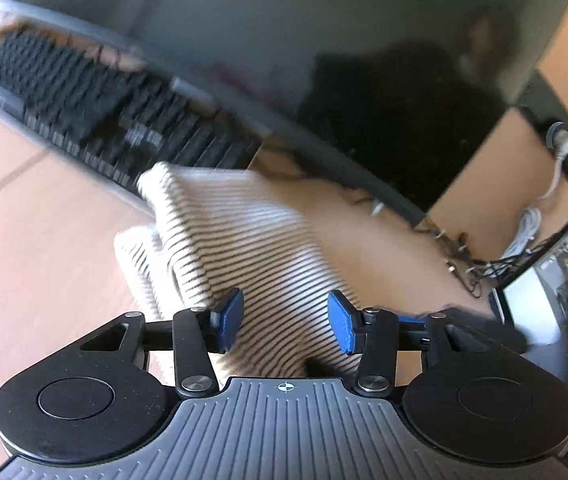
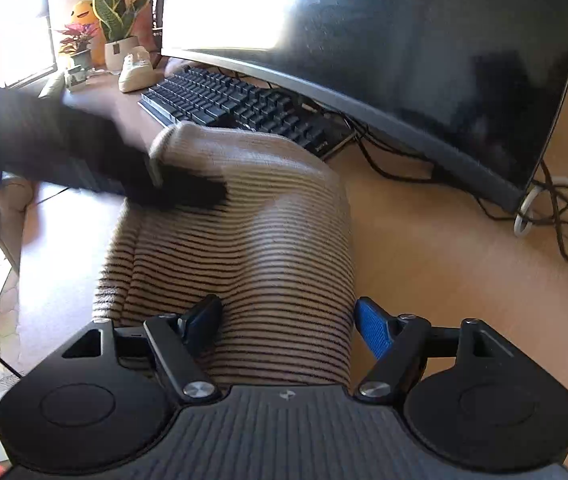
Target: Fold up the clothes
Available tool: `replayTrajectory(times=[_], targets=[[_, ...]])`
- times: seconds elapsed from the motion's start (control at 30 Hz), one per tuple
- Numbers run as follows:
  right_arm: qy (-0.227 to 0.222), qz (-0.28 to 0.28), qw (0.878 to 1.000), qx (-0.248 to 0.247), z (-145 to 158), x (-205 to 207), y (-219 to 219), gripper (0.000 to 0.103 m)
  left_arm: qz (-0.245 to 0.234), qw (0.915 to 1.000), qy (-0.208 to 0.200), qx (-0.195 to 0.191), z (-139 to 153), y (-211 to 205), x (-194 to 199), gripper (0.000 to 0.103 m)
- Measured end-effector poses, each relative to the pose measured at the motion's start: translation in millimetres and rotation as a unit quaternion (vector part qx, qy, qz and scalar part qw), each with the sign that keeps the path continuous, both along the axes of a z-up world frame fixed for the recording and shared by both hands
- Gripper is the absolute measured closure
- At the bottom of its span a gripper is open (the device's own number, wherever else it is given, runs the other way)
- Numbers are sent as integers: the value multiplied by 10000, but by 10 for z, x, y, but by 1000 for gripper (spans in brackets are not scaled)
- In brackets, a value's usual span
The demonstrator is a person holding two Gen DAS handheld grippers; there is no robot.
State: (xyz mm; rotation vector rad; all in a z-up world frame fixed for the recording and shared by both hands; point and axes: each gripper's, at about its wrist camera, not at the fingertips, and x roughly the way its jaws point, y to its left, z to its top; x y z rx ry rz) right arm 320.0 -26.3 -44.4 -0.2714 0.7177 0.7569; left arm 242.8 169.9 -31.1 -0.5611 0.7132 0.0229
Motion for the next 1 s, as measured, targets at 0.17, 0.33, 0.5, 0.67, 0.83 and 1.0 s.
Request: replayTrajectory(times=[0.17, 0.33, 0.5, 0.67, 0.83, 1.0], targets=[[45, 192, 9998, 86, 81, -86, 46, 29, -32, 9994, -98, -341, -127, 117, -1, 56], [-531, 585, 9947, -658, -145, -341, 290, 27, 0, 9983, -173, -560, -201, 168, -43, 56], [-709, 629, 9918, -852, -233, -396, 369, 22, -40, 9985, -195, -502, -192, 149, -50, 56], [-167, 461, 9981, -378, 16, -260, 196, 32, -62, 9990, -176, -412, -145, 135, -86, 56], [-89, 69, 9999, 131, 385, 35, 6, 56, -134, 9996, -189, -134, -90, 45, -129, 55], [-60, -17, 10000, 53, 324, 353, 316, 57, -208, 9994, -199, -186, -97, 79, -161, 56]])
